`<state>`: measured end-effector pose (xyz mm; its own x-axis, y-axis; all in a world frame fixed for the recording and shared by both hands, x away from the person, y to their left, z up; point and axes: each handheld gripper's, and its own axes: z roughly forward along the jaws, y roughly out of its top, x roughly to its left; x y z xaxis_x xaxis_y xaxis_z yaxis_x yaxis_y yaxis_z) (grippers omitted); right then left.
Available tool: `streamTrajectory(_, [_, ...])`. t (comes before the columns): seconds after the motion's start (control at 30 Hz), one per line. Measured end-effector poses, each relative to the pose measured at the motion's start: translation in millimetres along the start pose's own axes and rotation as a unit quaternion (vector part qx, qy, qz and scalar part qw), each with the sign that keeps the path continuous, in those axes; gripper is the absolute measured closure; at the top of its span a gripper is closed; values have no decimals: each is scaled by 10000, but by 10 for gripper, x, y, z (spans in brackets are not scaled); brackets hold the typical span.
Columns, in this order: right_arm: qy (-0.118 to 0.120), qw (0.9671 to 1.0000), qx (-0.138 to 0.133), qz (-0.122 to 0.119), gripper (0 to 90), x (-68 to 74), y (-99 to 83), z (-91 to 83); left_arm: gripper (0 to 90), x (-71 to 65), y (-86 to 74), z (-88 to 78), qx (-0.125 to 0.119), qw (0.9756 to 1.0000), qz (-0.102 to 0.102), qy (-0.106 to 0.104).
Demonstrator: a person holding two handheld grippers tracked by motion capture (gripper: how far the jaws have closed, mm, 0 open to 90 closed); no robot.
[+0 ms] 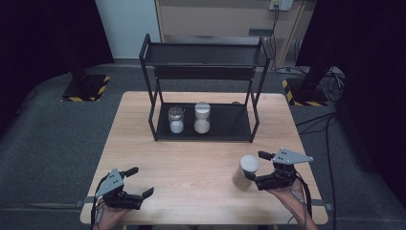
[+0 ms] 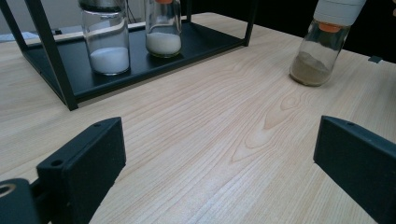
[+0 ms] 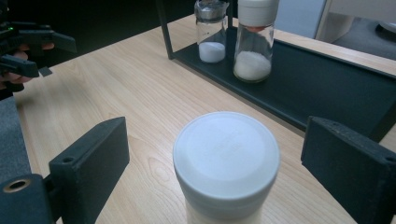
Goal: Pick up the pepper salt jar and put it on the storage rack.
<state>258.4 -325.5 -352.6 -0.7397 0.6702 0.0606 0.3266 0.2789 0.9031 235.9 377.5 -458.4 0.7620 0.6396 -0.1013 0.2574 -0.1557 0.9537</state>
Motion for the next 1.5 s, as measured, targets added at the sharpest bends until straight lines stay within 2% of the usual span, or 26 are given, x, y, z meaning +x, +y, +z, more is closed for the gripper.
streamTrajectory(0.47, [-94,9997,212,-122,127,15,-60,251,12,0,0,-1,-1,10000,1,-6])
streamTrajectory(0.63, [-198,9994,214,-161,201,21,-115,299,11,0,0,0,0,10000,4,-9])
streamTrajectory(0.73, [-232,9993,197,-228,303,24,-149,306,11,0,1,0,1,10000,5,-10])
streamTrajectory(0.77, [-166,9994,169,-252,330,7,-163,302,12,0,0,0,0,10000,5,-8])
streamTrajectory(0.83, [-225,9992,153,-310,334,42,-170,300,12,2,0,2,1,10000,1,-11])
streamTrajectory(1.1, [-258,9992,188,-259,336,59,-143,304,12,4,-1,0,-2,10000,-1,-13])
streamTrajectory(1.5, [-287,9988,240,-322,336,86,-5,323,12,5,2,0,6,10000,-3,-9])
